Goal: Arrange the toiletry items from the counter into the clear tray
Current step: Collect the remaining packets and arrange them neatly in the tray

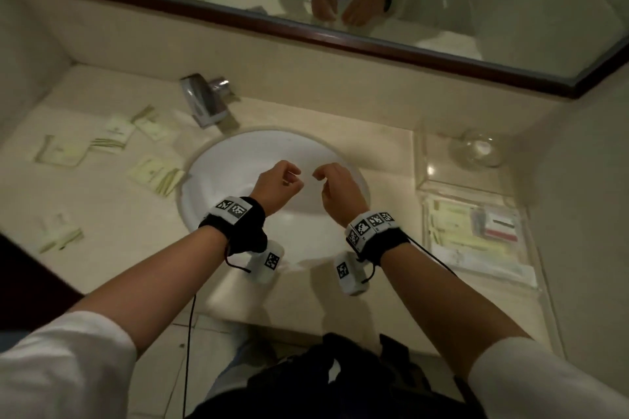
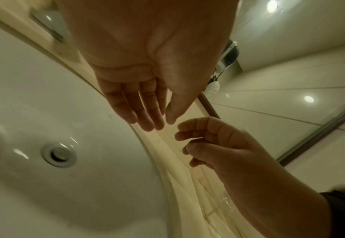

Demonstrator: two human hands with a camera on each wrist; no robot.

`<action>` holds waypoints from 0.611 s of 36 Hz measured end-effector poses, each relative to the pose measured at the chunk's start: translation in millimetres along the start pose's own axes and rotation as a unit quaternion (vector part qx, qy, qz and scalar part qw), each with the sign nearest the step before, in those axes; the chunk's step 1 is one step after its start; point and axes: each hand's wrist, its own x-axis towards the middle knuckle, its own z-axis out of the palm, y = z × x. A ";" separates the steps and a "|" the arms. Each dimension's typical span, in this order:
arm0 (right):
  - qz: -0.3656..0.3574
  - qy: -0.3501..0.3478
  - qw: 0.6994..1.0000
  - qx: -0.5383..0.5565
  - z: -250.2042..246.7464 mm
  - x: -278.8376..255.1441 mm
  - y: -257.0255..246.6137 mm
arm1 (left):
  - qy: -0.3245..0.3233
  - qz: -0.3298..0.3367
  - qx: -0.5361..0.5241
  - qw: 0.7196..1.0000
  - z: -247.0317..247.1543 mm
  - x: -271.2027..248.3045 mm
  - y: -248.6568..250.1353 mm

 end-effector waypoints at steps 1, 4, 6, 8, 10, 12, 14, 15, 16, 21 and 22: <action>-0.004 -0.004 1.000 0.002 7.8 5.6 -10.7 | 0.008 -0.005 -0.001 1.000 -12.2 -1.2 -7.1; -0.025 -0.016 0.999 0.016 32.9 23.3 -44.4 | 0.033 -0.019 -0.004 0.999 -51.5 -4.8 -30.0; -0.038 -0.026 0.999 0.021 49.9 35.2 -65.8 | 0.046 -0.031 -0.010 0.998 -76.7 -7.7 -46.9; -0.046 -0.040 0.998 0.020 66.4 46.3 -86.5 | 0.057 -0.043 -0.018 0.997 -100.3 -11.6 -62.7; -0.052 -0.057 0.997 0.022 80.4 55.1 -104.5 | 0.072 -0.054 -0.024 0.996 -120.7 -17.0 -75.3; -0.064 -0.076 0.995 0.029 97.2 64.4 -125.3 | 0.092 -0.062 -0.019 0.994 -143.8 -23.8 -91.2; -0.068 -0.092 0.993 0.038 113.3 72.2 -143.1 | 0.108 -0.067 -0.016 0.992 -164.1 -31.1 -106.3; -0.069 -0.097 0.992 0.041 121.4 76.0 -151.1 | 0.117 -0.071 -0.013 0.990 -173.5 -34.2 -114.1; -0.072 -0.100 0.991 0.044 129.3 79.0 -158.2 | 0.127 -0.077 -0.007 0.989 -182.2 -37.3 -121.8; -0.070 -0.122 0.989 0.044 162.6 92.8 -185.8 | 0.176 -0.113 0.008 0.978 -218.6 -50.7 -157.0; -0.059 -0.123 0.990 0.041 168.0 96.0 -188.7 | 0.178 -0.118 0.013 0.977 -224.0 -51.8 -163.1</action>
